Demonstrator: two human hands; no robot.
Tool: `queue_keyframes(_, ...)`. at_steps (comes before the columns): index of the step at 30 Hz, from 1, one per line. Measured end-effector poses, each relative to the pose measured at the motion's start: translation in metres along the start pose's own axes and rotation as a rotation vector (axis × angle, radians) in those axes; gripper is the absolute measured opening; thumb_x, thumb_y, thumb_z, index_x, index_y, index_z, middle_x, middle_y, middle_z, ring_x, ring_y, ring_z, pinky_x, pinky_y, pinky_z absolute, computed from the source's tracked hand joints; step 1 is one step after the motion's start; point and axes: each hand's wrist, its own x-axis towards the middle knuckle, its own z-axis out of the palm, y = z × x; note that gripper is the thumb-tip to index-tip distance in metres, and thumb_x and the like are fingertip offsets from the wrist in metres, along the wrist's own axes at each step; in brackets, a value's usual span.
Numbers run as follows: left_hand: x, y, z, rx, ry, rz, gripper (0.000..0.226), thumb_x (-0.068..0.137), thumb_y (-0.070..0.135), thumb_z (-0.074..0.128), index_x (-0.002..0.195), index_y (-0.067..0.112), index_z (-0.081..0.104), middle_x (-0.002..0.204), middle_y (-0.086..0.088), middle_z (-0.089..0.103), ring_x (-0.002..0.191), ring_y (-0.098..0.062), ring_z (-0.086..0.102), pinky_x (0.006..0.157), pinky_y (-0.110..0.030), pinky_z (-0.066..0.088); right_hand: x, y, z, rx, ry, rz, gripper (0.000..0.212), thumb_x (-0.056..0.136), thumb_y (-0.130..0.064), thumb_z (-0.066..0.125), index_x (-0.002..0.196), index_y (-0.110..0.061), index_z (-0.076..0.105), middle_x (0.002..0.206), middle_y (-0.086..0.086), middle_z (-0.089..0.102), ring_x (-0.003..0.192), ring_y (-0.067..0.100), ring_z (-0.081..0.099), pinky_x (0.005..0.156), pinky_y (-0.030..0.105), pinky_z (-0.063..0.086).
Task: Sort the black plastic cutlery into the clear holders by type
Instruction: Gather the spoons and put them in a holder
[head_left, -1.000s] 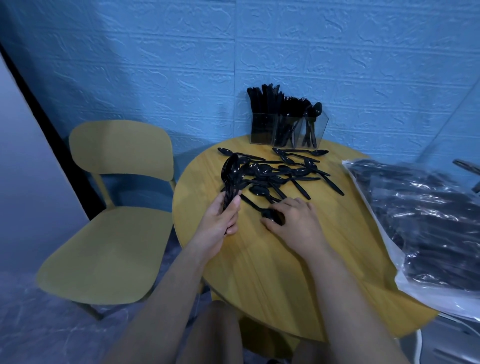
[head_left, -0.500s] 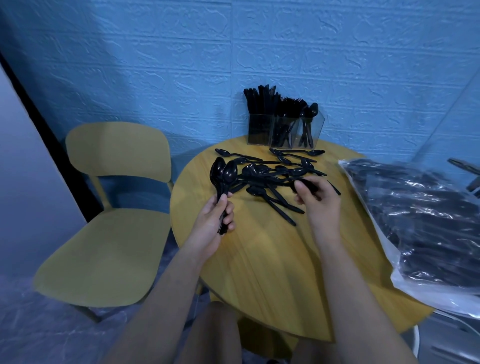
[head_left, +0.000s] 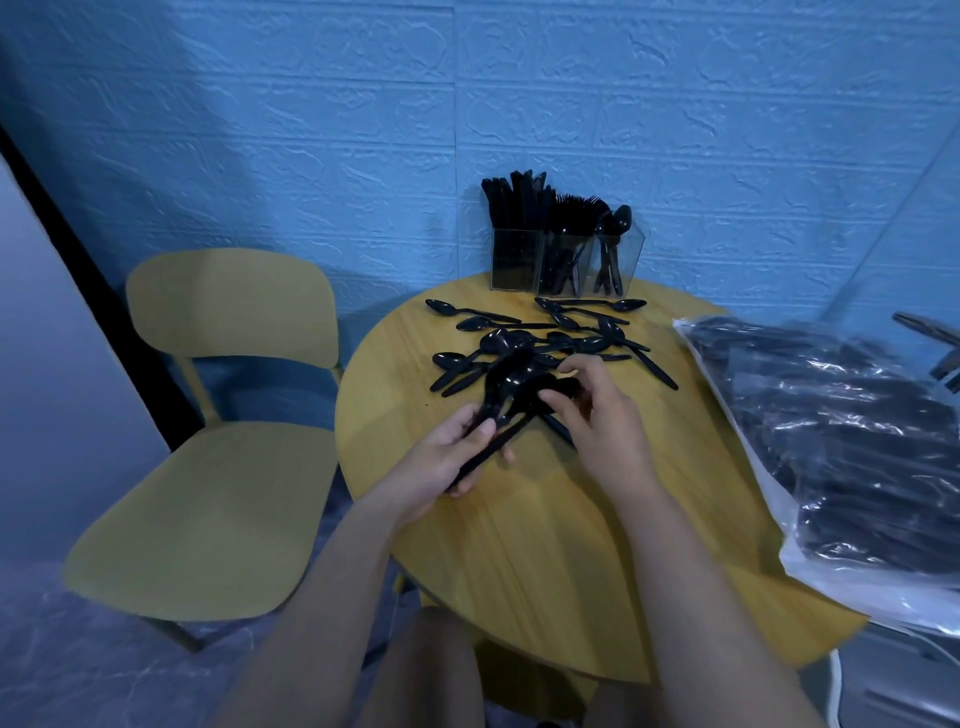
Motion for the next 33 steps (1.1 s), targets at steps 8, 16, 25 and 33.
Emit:
queue_keyframes(8,0.004,-0.005,-0.002,-0.227,0.202,0.094,0.028,0.095,0.033,0.041,0.112,0.013,0.052,0.064,0.005,0.033,0.043,-0.004,0.024,0.037,-0.015,0.025,0.006,0.015,0.001,-0.103,0.051,0.152,0.04,0.087,-0.039,0.063,0.121,-0.02,0.055,0.095,-0.008,0.056,0.091,0.011,0.054,0.075,0.017,0.042)
queue_keyframes(16,0.006,-0.004,-0.003,-0.407,0.272,0.059,0.02,0.101,0.024,0.037,0.107,0.013,0.053,0.06,0.005,0.035,0.04,-0.003,0.028,0.037,-0.017,0.028,0.007,0.017,0.015,-0.624,-0.202,0.107,0.049,0.093,-0.049,0.049,0.132,-0.02,0.054,0.123,-0.001,0.048,0.12,0.019,0.039,0.104,0.035,0.029)
queue_keyframes(25,0.005,-0.004,-0.005,-0.449,0.254,0.049,0.019,0.101,0.024,0.039,0.108,0.012,0.052,0.06,0.006,0.036,0.041,-0.004,0.03,0.038,-0.017,0.031,0.005,0.016,0.013,-0.657,-0.09,-0.042,0.022,0.095,-0.029,0.054,0.106,-0.016,0.07,0.102,0.001,0.065,0.1,0.02,0.053,0.087,0.031,0.037)
queue_keyframes(33,0.003,-0.003,-0.002,-0.396,0.273,0.042,0.016,0.1,0.027,0.042,0.101,0.013,0.05,0.065,0.004,0.043,0.051,-0.007,0.042,0.047,-0.021,0.04,0.005,0.006,0.01,0.004,0.203,0.239,0.009,0.088,-0.02,0.066,0.094,-0.017,0.073,0.08,-0.007,0.06,0.074,0.006,0.054,0.066,0.015,0.044)
